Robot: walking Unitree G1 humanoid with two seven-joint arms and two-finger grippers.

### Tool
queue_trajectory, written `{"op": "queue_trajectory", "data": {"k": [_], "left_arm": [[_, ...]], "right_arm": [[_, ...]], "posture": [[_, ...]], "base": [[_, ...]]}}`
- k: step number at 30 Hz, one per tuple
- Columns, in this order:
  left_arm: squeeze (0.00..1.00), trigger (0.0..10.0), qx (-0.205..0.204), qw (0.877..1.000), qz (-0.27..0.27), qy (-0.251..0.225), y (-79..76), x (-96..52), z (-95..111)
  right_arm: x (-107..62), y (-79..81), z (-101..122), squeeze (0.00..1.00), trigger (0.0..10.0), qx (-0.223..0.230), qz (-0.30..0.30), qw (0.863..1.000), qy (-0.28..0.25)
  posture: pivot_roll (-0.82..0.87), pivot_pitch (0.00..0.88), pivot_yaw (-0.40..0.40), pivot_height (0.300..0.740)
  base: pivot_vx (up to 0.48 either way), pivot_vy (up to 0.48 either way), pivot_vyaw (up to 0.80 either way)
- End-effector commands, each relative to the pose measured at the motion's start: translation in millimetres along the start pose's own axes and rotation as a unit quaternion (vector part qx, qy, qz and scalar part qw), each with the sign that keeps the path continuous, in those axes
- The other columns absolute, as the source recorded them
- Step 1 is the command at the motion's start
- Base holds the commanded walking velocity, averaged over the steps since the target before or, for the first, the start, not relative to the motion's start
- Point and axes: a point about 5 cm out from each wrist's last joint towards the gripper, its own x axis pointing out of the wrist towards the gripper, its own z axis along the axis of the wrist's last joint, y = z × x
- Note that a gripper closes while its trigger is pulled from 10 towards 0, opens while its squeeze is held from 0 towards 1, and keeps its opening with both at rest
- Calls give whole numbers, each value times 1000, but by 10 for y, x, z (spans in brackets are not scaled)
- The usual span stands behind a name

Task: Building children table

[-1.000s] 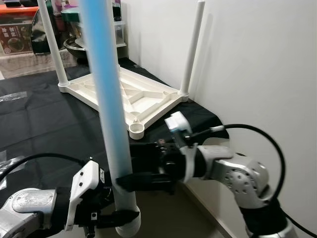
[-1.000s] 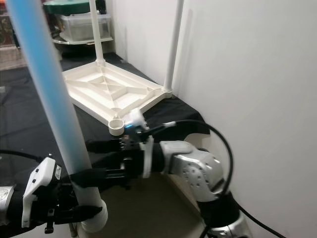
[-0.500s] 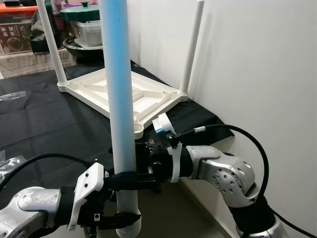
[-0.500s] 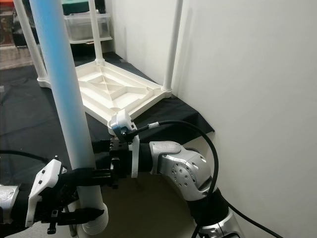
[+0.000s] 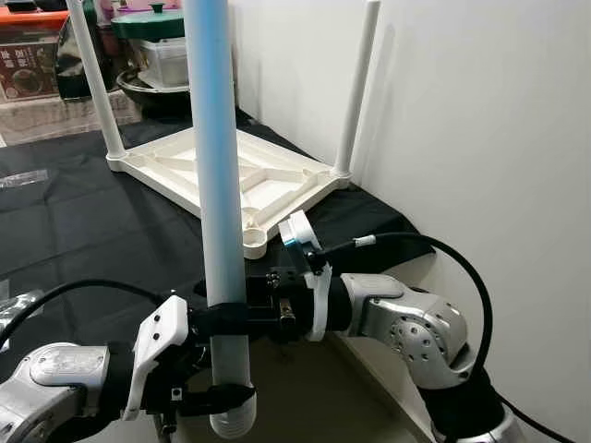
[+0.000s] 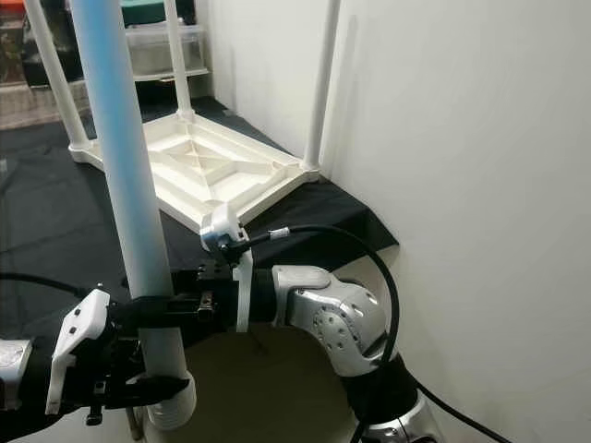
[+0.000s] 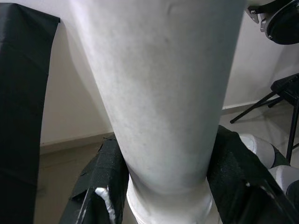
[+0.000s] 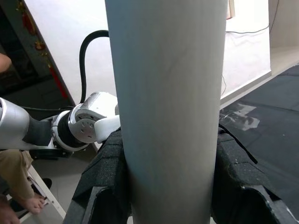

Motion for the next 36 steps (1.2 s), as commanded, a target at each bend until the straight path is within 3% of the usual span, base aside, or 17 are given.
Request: {"op": "queue_trajectory", "data": {"k": [1,6,7,9,10,16,20,23,24,25,29,32,35,36], "left_arm": [[0,10000,38,998,-46,4,-92,73,72],[0,10000,56,998,-18,-4,-29,58,83],[259,10000,63,998,-1,-10,10,46,94],[259,10000,68,998,9,-13,34,37,102],[1000,10000,68,997,24,-17,72,20,107],[1000,10000,64,996,60,-27,140,-68,121],[1000,10000,43,991,123,-40,170,-338,130],[1000,10000,33,986,153,-51,184,-423,131],[871,10000,28,984,169,-55,191,-464,125],[0,10000,21,979,191,-62,205,-503,107],[0,10000,8,968,237,-79,212,-555,53],[0,10000,6,966,243,-85,211,-546,46],[0,10000,-2,965,243,-96,211,-502,39],[0,10000,-11,966,236,-106,216,-463,43]], "right_arm": [[-32,-76,-24,0,0,16,-39,999,-7],[-66,-125,-11,0,0,17,-60,998,-15],[-78,-140,-4,0,0,17,-67,997,-19],[-86,-148,0,0,0,17,-71,997,-21],[-101,-155,5,0,0,17,-75,997,-25],[-152,-185,26,0,0,13,-90,995,-34],[-328,-331,155,0,0,-6,-139,989,-57],[-391,-388,219,0,0,-16,-156,985,-65],[-420,-418,258,0,0,-20,-164,984,-70],[-440,-444,307,0,0,-25,-171,982,-77],[-423,-499,462,0,0,-35,-177,978,-102],[-388,-499,496,0,0,-36,-173,978,-109],[-237,-465,558,0,0,-38,-149,980,-122],[-4,-410,616,0,0,-44,-112,984,-132]], "posture": [[-36,0,-56,740],[-37,0,-54,740],[-38,0,-53,740],[-37,0,-52,740],[-36,0,-53,740],[-39,0,-52,740],[-34,0,-56,740],[-31,0,-59,740],[-29,0,-62,740],[-25,0,-65,740],[-17,0,-78,740],[-17,0,-80,740],[-18,0,-83,740],[-18,0,-82,740]], "base": [[0,0,0],[0,0,0],[0,0,0],[0,0,0],[0,0,0],[0,0,0],[0,0,0],[0,0,0],[0,0,0],[0,0,0],[0,0,0],[0,0,0],[0,0,0],[0,0,0]]}}
